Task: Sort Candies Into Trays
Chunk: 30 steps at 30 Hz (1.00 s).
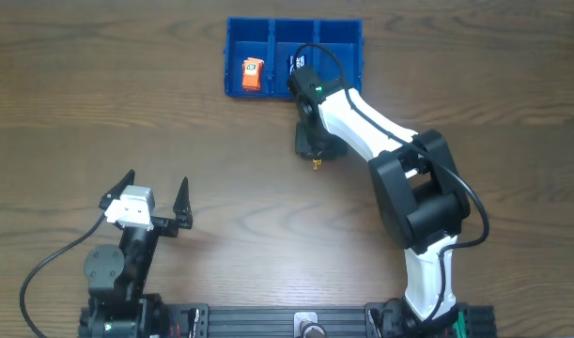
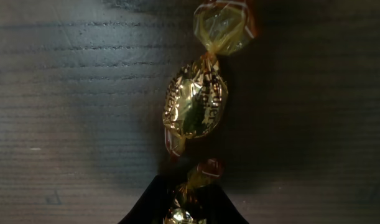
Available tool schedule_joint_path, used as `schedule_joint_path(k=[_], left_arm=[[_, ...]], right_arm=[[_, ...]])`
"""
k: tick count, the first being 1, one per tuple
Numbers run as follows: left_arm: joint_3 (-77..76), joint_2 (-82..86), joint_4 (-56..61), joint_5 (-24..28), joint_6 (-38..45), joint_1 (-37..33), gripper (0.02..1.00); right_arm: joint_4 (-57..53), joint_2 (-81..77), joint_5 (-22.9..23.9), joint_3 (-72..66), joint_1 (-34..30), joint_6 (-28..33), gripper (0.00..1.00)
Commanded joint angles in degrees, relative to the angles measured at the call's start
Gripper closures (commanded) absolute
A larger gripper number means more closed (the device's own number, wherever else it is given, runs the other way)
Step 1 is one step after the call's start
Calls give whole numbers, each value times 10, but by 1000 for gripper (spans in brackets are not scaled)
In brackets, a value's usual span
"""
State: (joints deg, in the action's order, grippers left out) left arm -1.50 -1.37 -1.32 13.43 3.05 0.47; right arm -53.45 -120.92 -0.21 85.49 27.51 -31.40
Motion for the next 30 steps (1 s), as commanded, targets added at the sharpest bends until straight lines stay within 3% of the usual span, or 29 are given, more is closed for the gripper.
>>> schedule_joint_path(k=[1, 9, 15, 18, 23, 30], left_arm=[[12, 4, -18, 12, 6, -2, 20], [12, 4, -18, 12, 6, -2, 20], [12, 4, -18, 12, 6, -2, 20], [12, 4, -18, 12, 6, -2, 20], [12, 4, -18, 12, 6, -2, 20], [12, 4, -18, 12, 6, -2, 20]], right_arm=[[-2, -7, 7, -4, 1, -2, 963], [-16, 46, 8, 36, 1, 17, 963], [-70, 114, 94, 206, -25, 56, 965], [0, 114, 153, 245, -54, 93, 965], [104, 65, 186, 245, -85, 142, 965], [140, -33, 186, 245, -90, 150, 963]])
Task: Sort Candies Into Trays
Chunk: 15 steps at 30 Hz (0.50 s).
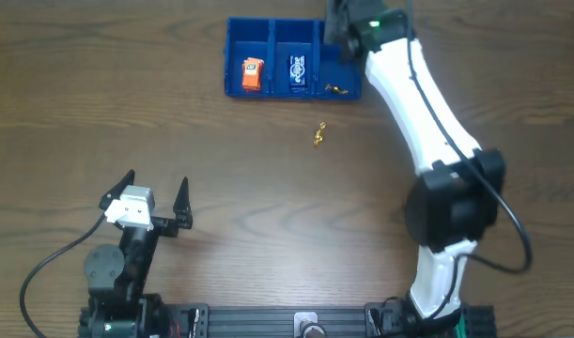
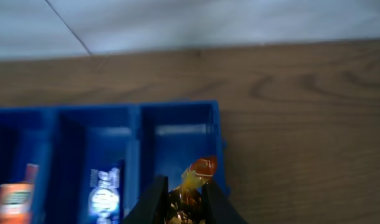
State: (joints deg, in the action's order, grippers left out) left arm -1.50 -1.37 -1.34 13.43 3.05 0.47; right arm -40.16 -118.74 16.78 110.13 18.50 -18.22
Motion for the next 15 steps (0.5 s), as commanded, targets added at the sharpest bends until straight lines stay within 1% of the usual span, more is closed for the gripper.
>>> schedule_joint_path(k=[1, 2, 3, 4, 5, 6, 7, 8, 9, 15], left_arm=[[12, 4, -18, 12, 6, -2, 20], [12, 4, -18, 12, 6, -2, 23], [12, 4, -18, 12, 6, -2, 20], [12, 4, -18, 12, 6, -2, 20], [12, 4, -18, 12, 6, -2, 20], [12, 4, -18, 12, 6, -2, 20], [12, 4, -18, 12, 6, -2, 20], [12, 4, -18, 12, 6, -2, 20], [12, 4, -18, 12, 6, -2, 20], [12, 4, -18, 12, 6, -2, 20]], right_arm=[[11, -67, 16, -2, 0, 18, 965], [13, -74, 16, -2, 0, 18, 961], [16, -83, 15, -2, 0, 18, 917], [18, -91, 11, -2, 0, 18, 836], [19, -95, 9, -2, 0, 18, 698], [20, -99, 7, -2, 0, 18, 439], [22, -99, 4, -2, 0, 18, 235], [23, -99, 1, -2, 0, 18, 91], [24, -99, -3, -2, 0, 18, 1], [7, -90, -15, 31, 2, 18, 3]])
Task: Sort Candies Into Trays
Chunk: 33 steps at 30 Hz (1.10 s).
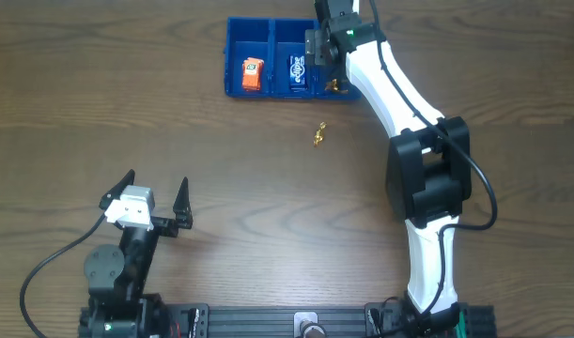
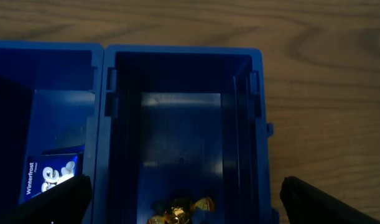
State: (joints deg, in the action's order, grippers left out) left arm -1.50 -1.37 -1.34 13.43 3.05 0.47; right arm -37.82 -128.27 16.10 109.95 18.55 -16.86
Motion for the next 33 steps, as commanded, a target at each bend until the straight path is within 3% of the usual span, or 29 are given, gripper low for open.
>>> schedule_joint_path(k=[1, 6, 11, 14, 22, 33], left_arm=[[12, 4, -18, 12, 6, -2, 20], [12, 4, -18, 12, 6, -2, 20], [12, 4, -18, 12, 6, -2, 20], [12, 4, -18, 12, 6, -2, 20], [12, 4, -18, 12, 6, -2, 20], [12, 4, -18, 12, 6, -2, 20]], right_arm=[[-28, 14, -10, 48, 1, 4, 1], [-108, 67, -29, 95, 9, 0, 1], [-273, 92, -97, 89, 35, -59, 3], [-334, 91, -113, 33, 51, -106, 3], [-224, 91, -154, -164, 66, -120, 1], [-151, 52, -151, -198, 66, -123, 1]])
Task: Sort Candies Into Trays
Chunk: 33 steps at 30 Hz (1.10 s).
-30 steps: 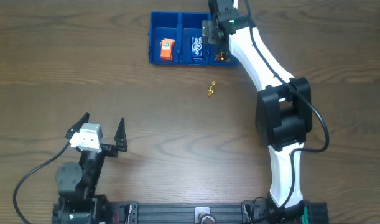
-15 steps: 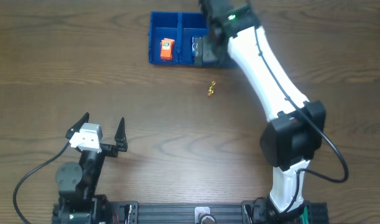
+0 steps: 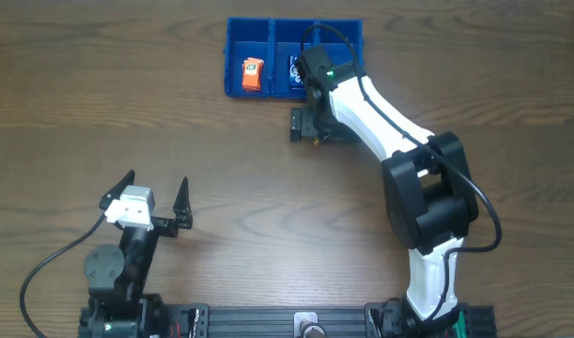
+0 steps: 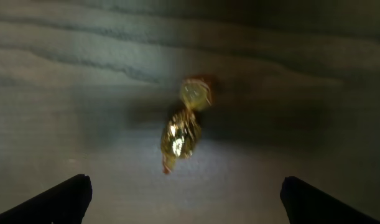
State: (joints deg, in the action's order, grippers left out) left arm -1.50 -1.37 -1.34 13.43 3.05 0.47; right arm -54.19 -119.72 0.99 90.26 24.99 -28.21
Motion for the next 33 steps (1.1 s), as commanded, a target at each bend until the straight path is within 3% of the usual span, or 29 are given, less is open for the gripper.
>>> schedule_joint_path(k=[1, 8, 18, 25, 30, 33], left_arm=[[12, 4, -18, 12, 6, -2, 20], [12, 4, -18, 12, 6, -2, 20], [12, 4, -18, 12, 6, -2, 20], [12, 4, -18, 12, 6, -2, 20], [12, 4, -18, 12, 6, -2, 20], [12, 4, -18, 12, 6, -2, 20]], right_arm=[[15, -36, 0, -2, 1, -9, 1], [38, -43, 0, -2, 0, -9, 31], [57, -50, 17, -2, 0, -3, 316], [54, -65, 19, -2, 0, -3, 441], [52, -66, 19, -2, 0, -3, 595], [52, -66, 19, -2, 0, -3, 735]])
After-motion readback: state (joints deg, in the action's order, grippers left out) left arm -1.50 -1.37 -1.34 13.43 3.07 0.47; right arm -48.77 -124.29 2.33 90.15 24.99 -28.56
